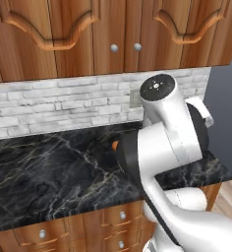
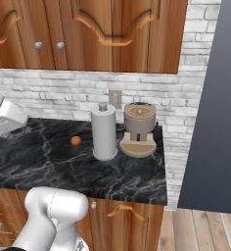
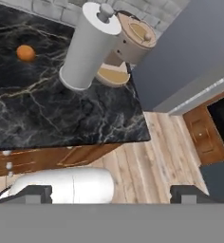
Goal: Close all open cabinet doors.
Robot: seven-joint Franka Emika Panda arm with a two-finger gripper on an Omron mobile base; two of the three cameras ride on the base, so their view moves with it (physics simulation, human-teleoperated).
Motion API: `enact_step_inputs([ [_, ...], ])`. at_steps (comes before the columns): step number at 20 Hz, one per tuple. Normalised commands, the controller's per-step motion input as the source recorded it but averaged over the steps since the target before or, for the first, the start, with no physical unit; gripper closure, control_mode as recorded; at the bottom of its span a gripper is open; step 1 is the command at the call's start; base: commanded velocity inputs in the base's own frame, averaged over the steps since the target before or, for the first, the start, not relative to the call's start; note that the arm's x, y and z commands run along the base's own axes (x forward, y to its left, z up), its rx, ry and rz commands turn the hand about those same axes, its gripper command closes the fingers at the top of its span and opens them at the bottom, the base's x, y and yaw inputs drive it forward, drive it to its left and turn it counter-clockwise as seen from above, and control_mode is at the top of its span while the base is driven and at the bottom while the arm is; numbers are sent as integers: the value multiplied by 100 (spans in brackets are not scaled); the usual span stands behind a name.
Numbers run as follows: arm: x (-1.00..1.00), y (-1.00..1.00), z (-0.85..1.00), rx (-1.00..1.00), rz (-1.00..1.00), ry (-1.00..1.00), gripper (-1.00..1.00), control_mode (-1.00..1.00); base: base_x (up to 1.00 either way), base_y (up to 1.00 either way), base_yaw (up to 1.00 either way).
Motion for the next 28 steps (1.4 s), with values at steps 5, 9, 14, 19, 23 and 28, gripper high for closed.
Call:
enact_step_inputs([
  [5, -7, -20, -40, 16, -1, -11, -100, -100, 0, 0, 0],
  [9, 0, -5, -19, 3, 0, -2, -100, -100, 0, 0, 0],
  [14, -2, 0, 0, 0, 0, 0, -100, -100, 0, 0, 0],
  [19, -6, 0, 0, 0, 0, -3, -100, 100, -54, -33, -6],
  [23, 0, 0, 0, 0, 0, 0, -100, 100, -77, -63, -15],
  [28, 0, 0, 0, 0, 0, 0, -100, 100, -60, -73, -18],
])
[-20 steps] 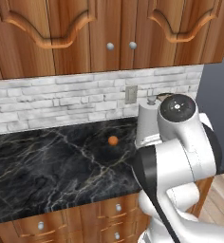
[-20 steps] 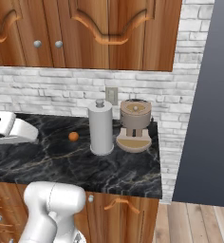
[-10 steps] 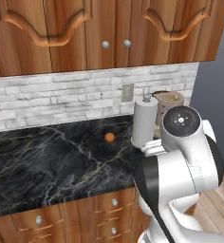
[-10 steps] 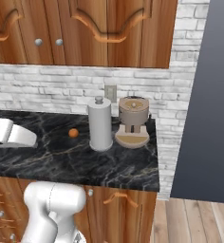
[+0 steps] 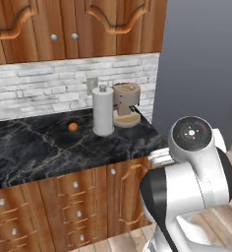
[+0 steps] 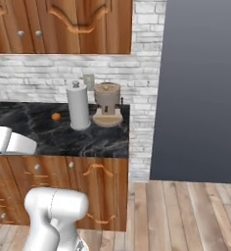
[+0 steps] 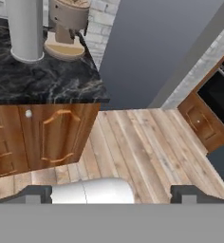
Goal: Close all open cabinet doors.
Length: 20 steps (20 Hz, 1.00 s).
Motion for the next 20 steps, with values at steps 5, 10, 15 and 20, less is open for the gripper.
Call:
enact_step_inputs([
  [5, 0, 0, 0, 0, 0, 0, -100, 100, -65, -73, -19],
  [10, 0, 0, 0, 0, 0, 0, -100, 100, -49, -81, -19],
  [15, 0, 0, 0, 0, 0, 0, -100, 100, -10, -77, -27],
  [20, 0, 0, 0, 0, 0, 0, -100, 100, 0, -67, -33],
])
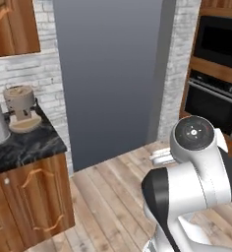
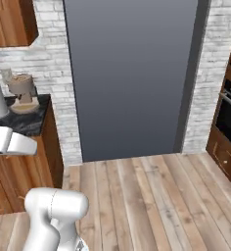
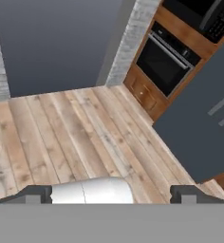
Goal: Close all open cabinet doors.
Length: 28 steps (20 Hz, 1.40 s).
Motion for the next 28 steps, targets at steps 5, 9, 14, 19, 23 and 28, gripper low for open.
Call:
enact_step_inputs([
  [5, 0, 0, 0, 0, 0, 0, -100, 100, -1, -76, -31],
  [9, 0, 0, 0, 0, 0, 0, -100, 100, 0, -75, -31],
  [14, 0, 0, 0, 0, 0, 0, -100, 100, -1, -74, -31],
  [19, 0, 0, 0, 0, 0, 0, -100, 100, -24, -70, -33],
  [23, 0, 0, 0, 0, 0, 0, -100, 100, -40, -60, -37],
  [28, 0, 0, 0, 0, 0, 0, -100, 100, -62, -47, -36],
])
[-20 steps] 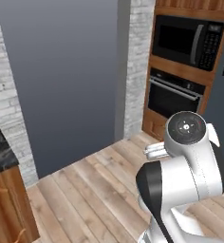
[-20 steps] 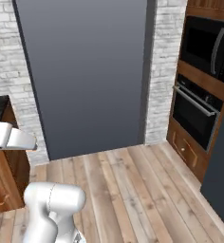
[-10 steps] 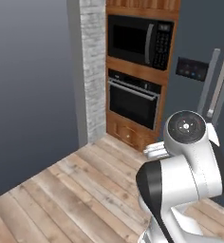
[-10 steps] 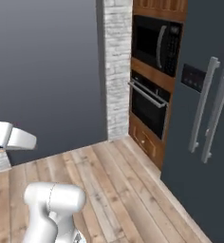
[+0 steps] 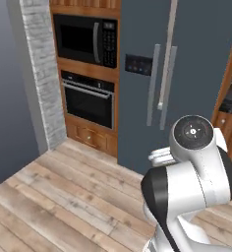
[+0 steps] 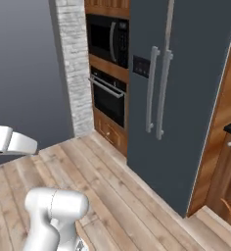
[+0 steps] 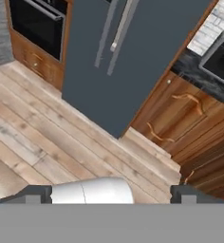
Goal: Close all open cabinet doors.
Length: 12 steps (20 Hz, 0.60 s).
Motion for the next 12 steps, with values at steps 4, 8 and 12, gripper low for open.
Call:
enact_step_inputs([
  [4, 0, 0, 0, 0, 0, 0, -100, 100, -61, -39, -39],
  [8, 0, 0, 0, 0, 0, 0, -100, 100, -54, -38, -40],
  [12, 0, 0, 0, 0, 0, 0, -100, 100, -37, -51, -39],
])
